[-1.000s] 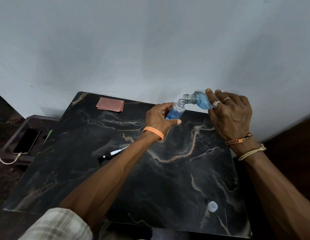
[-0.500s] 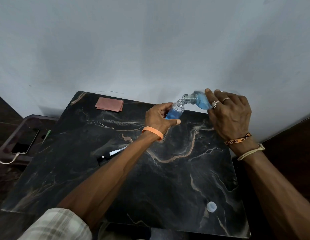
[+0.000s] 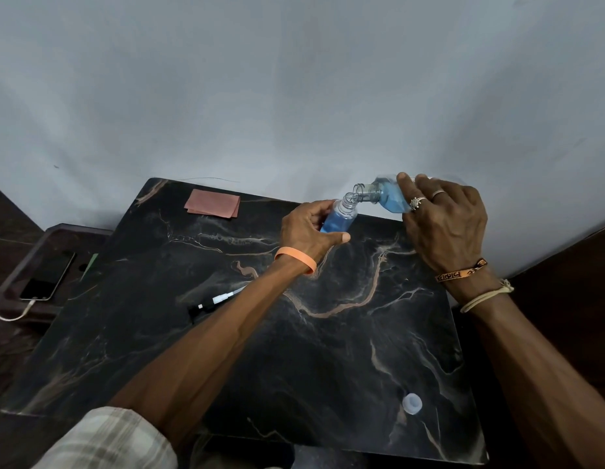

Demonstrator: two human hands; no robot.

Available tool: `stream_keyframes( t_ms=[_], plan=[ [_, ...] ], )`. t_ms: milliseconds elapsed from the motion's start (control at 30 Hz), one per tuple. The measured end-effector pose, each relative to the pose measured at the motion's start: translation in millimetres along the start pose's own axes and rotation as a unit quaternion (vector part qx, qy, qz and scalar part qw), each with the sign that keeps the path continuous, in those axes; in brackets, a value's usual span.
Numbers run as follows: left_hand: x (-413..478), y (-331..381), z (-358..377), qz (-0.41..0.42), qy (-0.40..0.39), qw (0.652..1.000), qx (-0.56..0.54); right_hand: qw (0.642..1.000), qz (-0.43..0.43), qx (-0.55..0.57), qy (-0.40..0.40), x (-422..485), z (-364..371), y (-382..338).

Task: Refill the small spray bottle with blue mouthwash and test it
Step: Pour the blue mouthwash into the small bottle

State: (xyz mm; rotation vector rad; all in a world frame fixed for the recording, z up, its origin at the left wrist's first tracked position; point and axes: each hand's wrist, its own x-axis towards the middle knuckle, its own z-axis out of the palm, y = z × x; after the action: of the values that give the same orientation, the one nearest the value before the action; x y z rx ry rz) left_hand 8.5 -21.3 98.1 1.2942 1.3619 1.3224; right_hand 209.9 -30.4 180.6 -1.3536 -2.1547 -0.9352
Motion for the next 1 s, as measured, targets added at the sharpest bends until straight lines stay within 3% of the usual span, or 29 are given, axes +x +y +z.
stream_keyframes(
  t_ms=[1000],
  plan=[
    [2.7,-3.7,2.7,0.006,0.003,1.000,0.003,1.000,-0.001,0.004,0.013,-0.8,2.5,3.2]
  ],
)
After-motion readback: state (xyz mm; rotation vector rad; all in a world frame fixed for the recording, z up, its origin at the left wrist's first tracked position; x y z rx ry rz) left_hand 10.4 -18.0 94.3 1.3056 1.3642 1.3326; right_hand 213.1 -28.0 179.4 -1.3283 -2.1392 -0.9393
